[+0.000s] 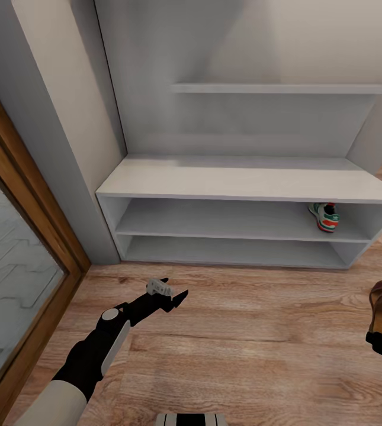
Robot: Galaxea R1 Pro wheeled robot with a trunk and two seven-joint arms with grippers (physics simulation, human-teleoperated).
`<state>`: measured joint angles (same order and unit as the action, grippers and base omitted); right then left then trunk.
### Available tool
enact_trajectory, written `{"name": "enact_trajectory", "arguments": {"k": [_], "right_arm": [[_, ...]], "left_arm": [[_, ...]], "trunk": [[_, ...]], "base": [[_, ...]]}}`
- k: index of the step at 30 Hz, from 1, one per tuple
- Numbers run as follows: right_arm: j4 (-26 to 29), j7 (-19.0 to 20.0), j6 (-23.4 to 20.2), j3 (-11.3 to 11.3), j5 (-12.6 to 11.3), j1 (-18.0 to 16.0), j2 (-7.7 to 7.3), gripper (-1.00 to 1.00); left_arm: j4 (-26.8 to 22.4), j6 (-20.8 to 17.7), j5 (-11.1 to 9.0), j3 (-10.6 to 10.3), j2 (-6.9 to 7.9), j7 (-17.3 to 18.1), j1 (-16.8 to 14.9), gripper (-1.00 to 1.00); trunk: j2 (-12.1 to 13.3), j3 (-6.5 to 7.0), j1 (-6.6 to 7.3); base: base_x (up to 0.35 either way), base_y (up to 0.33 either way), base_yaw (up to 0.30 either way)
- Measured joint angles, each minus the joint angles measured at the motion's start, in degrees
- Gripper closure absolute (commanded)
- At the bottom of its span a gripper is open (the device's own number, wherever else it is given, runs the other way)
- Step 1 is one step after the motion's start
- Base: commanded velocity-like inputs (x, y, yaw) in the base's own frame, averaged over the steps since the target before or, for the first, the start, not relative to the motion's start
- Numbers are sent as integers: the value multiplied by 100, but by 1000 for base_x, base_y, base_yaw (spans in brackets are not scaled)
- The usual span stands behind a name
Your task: Pick up the two gym shoes and the two sandals from the corridor floor and place them onto the hallstand (shoe rack) in the corridor, making sure they are on the rack and not on the floor. Arrange them so the two gym shoes are next to each other and the two sandals are next to each other.
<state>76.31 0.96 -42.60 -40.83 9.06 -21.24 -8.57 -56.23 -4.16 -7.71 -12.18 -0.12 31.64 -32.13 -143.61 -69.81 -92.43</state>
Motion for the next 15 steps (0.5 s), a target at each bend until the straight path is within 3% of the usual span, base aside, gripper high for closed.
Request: {"name": "enact_trajectory", "arguments": {"k": [1,4,6,7,10,12,13,14,15], "right_arm": [[-1,6,-1,8,-5,0,15,100],[-6,14,-3,350,-65,0,211,100],[-24,-3,-3,937,-116,1,349,100],[-39,-9,-3,1100,-65,0,371,100],[-325,-17,-5,2112,-136,1,436,100],[-444,-21,-6,2362,-57,0,445,100],[-675,-23,-10,2616,-82,-34,554,100],[-850,-23,-11,2719,-161,-54,705,100],[-936,-27,-11,2743,-66,-70,789,100]], "left_arm": [[0,1,0,1,1,0,1,-100],[5,11,-5,1,1,0,11,-100],[9,18,-7,1,2,3,67,-100],[8,20,-6,2,2,2,87,-100],[10,22,-2,4,2,2,150,-100],[9,22,-1,5,2,1,159,-100],[9,23,-1,5,2,2,168,-100],[10,22,-1,5,2,2,169,-100],[9,21,-1,6,2,3,171,-100]], "trunk": [[0,0,0],[0,0,0],[0,0,0],[0,0,0],[0,0,0],[0,0,0],[0,-1,-1],[0,-1,-1],[0,0,0]], "base": [[0,0,0],[0,0,0],[0,0,0],[0,0,0],[0,0,0],[0,0,0],[0,0,0],[0,0,0],[0,0,0]]}}
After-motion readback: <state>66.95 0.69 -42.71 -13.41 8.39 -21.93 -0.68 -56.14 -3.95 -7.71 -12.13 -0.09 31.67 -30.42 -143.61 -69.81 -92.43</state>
